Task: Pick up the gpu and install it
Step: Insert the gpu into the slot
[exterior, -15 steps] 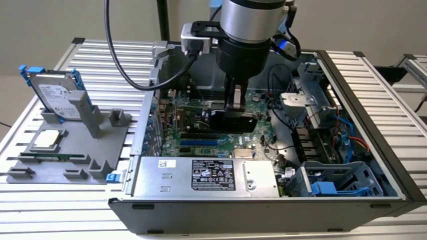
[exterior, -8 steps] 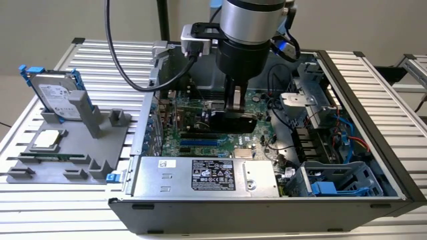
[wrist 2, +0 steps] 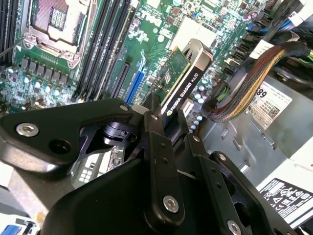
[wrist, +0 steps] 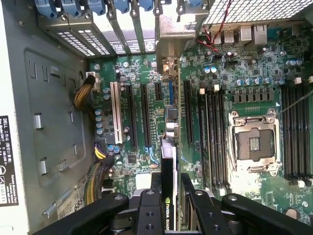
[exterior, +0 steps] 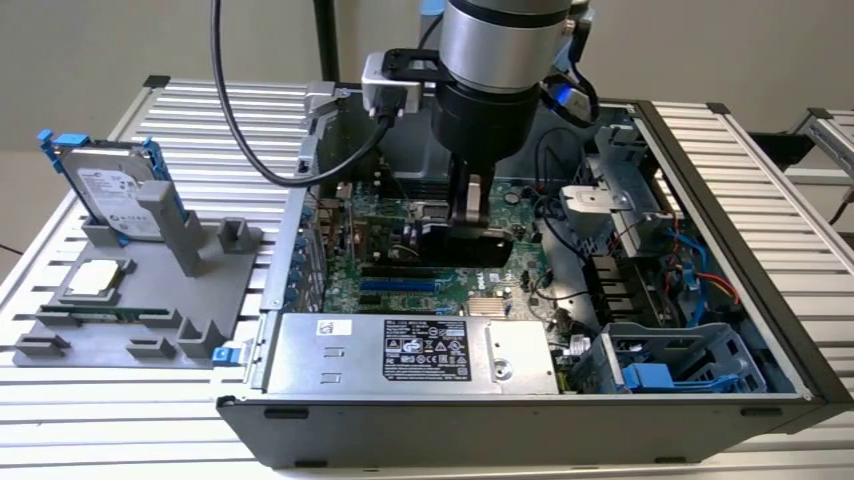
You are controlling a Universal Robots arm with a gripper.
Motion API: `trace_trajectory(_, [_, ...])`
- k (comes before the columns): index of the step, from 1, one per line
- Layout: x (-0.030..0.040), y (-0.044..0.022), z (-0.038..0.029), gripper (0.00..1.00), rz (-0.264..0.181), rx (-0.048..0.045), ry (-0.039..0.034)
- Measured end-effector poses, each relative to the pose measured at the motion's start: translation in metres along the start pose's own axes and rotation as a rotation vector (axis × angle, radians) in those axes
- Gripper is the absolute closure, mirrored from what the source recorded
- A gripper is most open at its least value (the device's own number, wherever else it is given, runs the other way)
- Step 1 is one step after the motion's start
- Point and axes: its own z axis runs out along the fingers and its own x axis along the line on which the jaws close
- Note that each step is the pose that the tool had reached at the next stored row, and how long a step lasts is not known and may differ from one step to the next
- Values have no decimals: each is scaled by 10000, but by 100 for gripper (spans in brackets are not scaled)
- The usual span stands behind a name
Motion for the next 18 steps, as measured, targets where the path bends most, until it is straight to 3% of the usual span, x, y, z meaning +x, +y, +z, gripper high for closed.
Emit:
trace_trajectory(8, [0, 0, 10, 100, 0, 0, 0])
trace_trajectory(18, [-21, 23, 98, 100, -29, 3, -9])
